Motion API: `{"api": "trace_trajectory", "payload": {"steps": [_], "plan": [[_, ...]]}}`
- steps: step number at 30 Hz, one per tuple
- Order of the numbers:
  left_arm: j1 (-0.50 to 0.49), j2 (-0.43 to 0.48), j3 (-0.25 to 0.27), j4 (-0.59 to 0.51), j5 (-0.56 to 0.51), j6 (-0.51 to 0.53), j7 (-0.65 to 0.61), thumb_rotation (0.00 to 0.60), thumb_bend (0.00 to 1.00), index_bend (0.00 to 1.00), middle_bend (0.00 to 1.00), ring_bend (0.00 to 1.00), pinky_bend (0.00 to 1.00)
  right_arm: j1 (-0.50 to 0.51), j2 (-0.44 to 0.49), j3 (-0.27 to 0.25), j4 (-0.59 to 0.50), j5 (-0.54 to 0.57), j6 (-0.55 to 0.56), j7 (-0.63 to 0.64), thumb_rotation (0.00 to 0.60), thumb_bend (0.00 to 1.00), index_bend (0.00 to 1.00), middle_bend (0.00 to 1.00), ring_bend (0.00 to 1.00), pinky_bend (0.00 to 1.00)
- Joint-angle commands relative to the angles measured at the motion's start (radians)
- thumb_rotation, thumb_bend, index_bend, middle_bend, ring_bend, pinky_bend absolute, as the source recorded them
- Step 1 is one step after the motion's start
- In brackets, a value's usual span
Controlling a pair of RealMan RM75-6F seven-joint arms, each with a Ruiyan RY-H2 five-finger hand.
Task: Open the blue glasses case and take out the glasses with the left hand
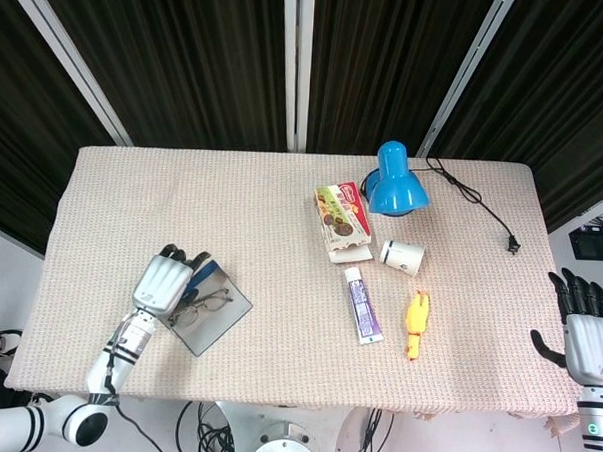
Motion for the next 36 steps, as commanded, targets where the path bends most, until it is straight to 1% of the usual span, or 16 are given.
{"api": "trace_trajectory", "payload": {"steps": [1, 9, 17, 20, 23, 25, 26, 27, 29, 31, 36], "plan": [[-0.002, -0.017, 0.001, 0.024, 0.031, 0.015, 0.019, 0.600, 0.31, 0.24, 0.60, 0.36, 0.28, -0.001, 0.000, 0.000, 0.001, 0.000, 0.001, 0.002, 0.600, 0.23, 0.00, 0.00, 0.00, 0.00], [-0.001, -0.061, 0.005, 0.108, 0.138, 0.064, 0.031, 0.600, 0.31, 0.25, 0.61, 0.36, 0.29, -0.002, 0.002, 0.001, 0.005, 0.001, 0.001, 0.007, 0.600, 0.23, 0.00, 0.00, 0.00, 0.00], [0.001, -0.075, -0.020, 0.151, 0.125, 0.036, -0.008, 0.600, 0.32, 0.25, 0.62, 0.36, 0.29, -0.001, -0.001, 0.000, 0.008, 0.003, -0.004, 0.006, 0.600, 0.23, 0.00, 0.00, 0.00, 0.00], [-0.002, -0.080, -0.034, 0.174, 0.110, 0.018, -0.032, 0.600, 0.32, 0.25, 0.60, 0.36, 0.29, 0.000, -0.002, -0.001, 0.008, 0.003, -0.005, 0.004, 0.600, 0.23, 0.00, 0.00, 0.00, 0.00], [-0.002, -0.078, -0.040, 0.191, 0.095, -0.005, -0.051, 0.600, 0.31, 0.20, 0.46, 0.29, 0.26, 0.000, -0.002, -0.001, 0.007, 0.002, -0.004, 0.003, 0.600, 0.23, 0.00, 0.00, 0.00, 0.00], [-0.003, -0.079, -0.044, 0.208, 0.097, -0.010, -0.070, 0.600, 0.30, 0.14, 0.30, 0.19, 0.23, 0.000, -0.003, 0.000, 0.007, 0.003, -0.004, 0.002, 0.600, 0.23, 0.00, 0.00, 0.00, 0.00], [-0.002, -0.081, -0.048, 0.217, 0.093, -0.011, -0.078, 0.600, 0.30, 0.13, 0.26, 0.16, 0.22, 0.000, -0.003, 0.000, 0.007, 0.004, -0.005, 0.002, 0.600, 0.23, 0.00, 0.00, 0.00, 0.00], [0.000, -0.083, -0.053, 0.227, 0.084, -0.014, -0.085, 0.600, 0.29, 0.11, 0.19, 0.12, 0.20, 0.000, -0.003, 0.000, 0.008, 0.004, -0.005, 0.001, 0.600, 0.23, 0.00, 0.00, 0.00, 0.00], [0.003, -0.087, -0.062, 0.238, 0.077, -0.013, -0.098, 0.600, 0.27, 0.09, 0.10, 0.07, 0.18, 0.000, -0.003, -0.001, 0.007, 0.004, -0.006, 0.000, 0.600, 0.23, 0.00, 0.00, 0.00, 0.00], [0.007, -0.088, -0.070, 0.242, 0.070, -0.010, -0.116, 0.600, 0.25, 0.08, 0.06, 0.07, 0.17, 0.000, -0.004, -0.001, 0.007, 0.004, -0.005, 0.000, 0.600, 0.23, 0.00, 0.00, 0.00, 0.00], [0.023, -0.065, -0.089, 0.196, 0.045, 0.001, -0.125, 0.600, 0.24, 0.08, 0.06, 0.07, 0.17, -0.001, -0.003, 0.001, 0.008, 0.006, -0.004, 0.000, 0.600, 0.23, 0.00, 0.00, 0.00, 0.00]]}}
